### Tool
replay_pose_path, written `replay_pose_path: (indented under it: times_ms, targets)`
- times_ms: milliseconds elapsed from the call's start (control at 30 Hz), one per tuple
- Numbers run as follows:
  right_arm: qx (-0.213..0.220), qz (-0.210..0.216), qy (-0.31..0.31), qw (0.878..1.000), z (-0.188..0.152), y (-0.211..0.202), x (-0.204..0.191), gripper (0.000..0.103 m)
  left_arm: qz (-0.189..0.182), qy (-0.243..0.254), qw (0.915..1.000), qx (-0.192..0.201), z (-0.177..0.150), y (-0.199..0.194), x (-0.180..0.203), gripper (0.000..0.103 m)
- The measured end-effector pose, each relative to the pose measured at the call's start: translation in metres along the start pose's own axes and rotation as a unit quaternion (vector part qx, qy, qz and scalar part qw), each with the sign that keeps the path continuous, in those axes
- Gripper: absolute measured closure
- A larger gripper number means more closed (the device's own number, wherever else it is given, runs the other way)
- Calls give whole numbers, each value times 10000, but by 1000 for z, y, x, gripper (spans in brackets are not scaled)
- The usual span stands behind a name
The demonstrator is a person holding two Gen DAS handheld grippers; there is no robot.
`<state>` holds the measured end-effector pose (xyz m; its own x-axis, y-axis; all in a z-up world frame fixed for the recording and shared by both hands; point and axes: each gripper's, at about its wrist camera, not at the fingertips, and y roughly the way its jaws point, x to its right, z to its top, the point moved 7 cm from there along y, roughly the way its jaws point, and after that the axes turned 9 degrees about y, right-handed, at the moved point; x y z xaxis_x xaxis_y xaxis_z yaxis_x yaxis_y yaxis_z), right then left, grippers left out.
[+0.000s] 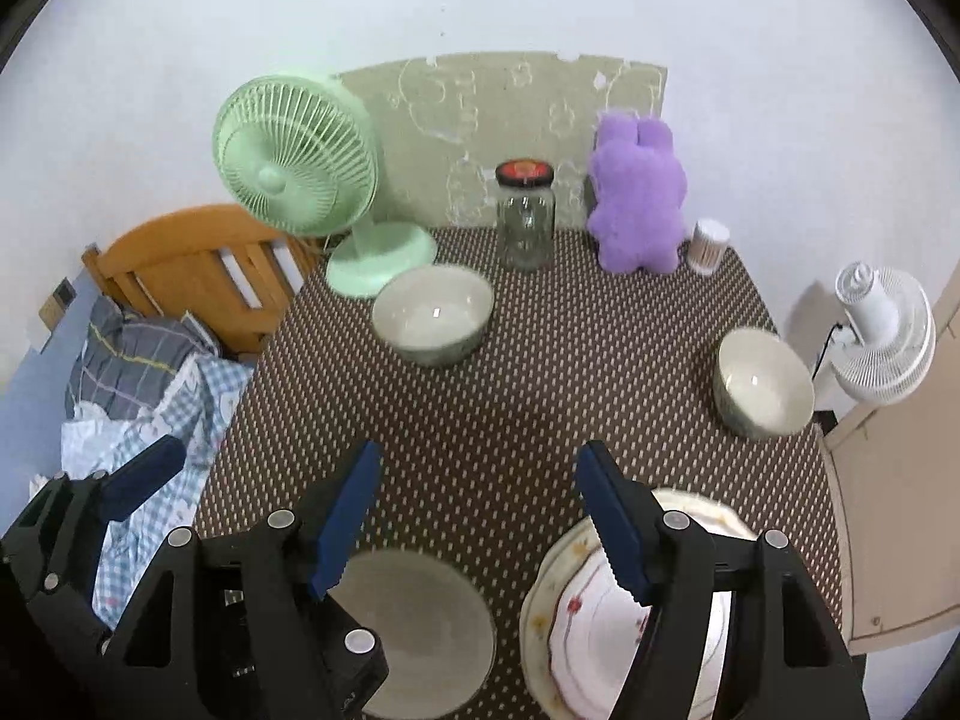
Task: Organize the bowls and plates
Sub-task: 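Move both grippers to the grey bowl by the green fan and grasp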
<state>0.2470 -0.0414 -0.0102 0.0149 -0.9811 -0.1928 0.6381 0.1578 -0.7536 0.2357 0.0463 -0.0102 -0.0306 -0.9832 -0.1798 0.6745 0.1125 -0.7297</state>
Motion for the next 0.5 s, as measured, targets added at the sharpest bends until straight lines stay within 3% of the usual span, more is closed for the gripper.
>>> replay_pose_path:
  times_ms: [300, 500]
  targets:
    - [205, 66, 59, 9998, 48, 12, -7, 31, 127, 51, 9998, 135, 40, 16, -14, 20]
    - [215, -23, 178, 9996, 69, 36, -15, 31, -9, 100, 9999, 114, 57, 46, -23, 20]
